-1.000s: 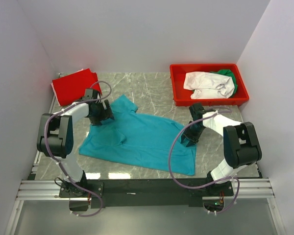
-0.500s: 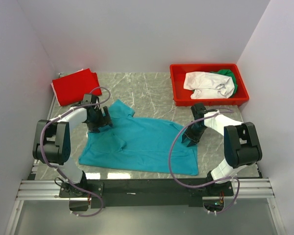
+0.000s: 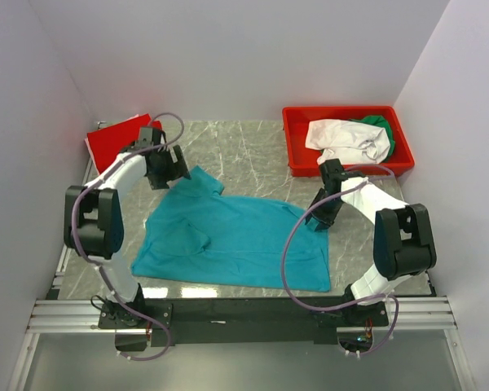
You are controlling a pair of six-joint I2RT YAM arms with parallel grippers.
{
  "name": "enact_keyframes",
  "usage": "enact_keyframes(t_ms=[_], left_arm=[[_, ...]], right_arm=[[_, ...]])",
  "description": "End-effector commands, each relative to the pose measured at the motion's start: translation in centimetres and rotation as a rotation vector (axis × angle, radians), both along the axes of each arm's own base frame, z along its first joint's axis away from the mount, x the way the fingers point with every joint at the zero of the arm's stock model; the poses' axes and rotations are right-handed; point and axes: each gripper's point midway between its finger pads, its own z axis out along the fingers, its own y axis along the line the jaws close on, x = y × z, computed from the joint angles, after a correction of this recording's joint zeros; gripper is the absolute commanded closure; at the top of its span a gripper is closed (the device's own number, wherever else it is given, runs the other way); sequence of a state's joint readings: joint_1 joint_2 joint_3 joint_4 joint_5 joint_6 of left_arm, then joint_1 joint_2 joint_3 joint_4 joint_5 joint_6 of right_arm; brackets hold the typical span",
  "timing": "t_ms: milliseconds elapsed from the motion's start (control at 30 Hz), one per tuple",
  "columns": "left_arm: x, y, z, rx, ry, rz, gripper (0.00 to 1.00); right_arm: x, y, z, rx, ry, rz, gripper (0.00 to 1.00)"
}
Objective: Fold and stack the t-shirts
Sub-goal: Fold the tshirt
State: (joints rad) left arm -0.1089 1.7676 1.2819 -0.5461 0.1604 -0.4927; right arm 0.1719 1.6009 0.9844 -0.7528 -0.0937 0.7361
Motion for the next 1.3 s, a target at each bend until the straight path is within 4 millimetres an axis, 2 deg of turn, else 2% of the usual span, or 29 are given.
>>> enact_keyframes(t_ms=[0,33,100,300,467,700,933,1167,1267], left_arm=[[3.3,-0.5,1.7,-0.009,-0.057,0.006,0.12],[3.7,-0.5,1.2,-0.006,-0.048,0.009,0.12],[5.1,-0.5,2.0,-0.004,-0.078,0.011,0.12],[7.5,-0.5,1.5,0.016,-0.088,0.023,0.13],[8.2,-0.6,1.1,0.020,-0.087,0.024,0.13],[8.2,-0.6,0.7,0.027,-0.082,0.020,0.13],[8.9,-0.6,0.8,0.043,-0.095,0.025,0.13],[10.8,-1.2,1.2,0.060,-0.111,0.024,0.13],[11.0,-1.6,1.2,0.061,-0.114,0.015,0.13]], right_arm=[[0.9,-1.1,0.7,-0.058,-0.021,0.007,0.55],[1.0,-1.4,0.4,-0.071,-0.016,0.007,0.55],[0.9,-1.5,0.2,-0.080,-0.008,0.007,0.55],[0.6,-1.8,-0.7,-0.096,0.004,-0.007,0.56],[1.0,-1.8,-1.7,-0.097,0.013,-0.006,0.58],[1.1,-2.4,-2.8,-0.136,0.024,-0.005,0.69],[1.3,-2.6,-1.4,-0.138,-0.012,-0.007,0.78],[1.1,-2.8,0.0,-0.147,-0.024,-0.002,0.76],[1.2,-2.9,0.4,-0.149,-0.032,-0.002,0.76]])
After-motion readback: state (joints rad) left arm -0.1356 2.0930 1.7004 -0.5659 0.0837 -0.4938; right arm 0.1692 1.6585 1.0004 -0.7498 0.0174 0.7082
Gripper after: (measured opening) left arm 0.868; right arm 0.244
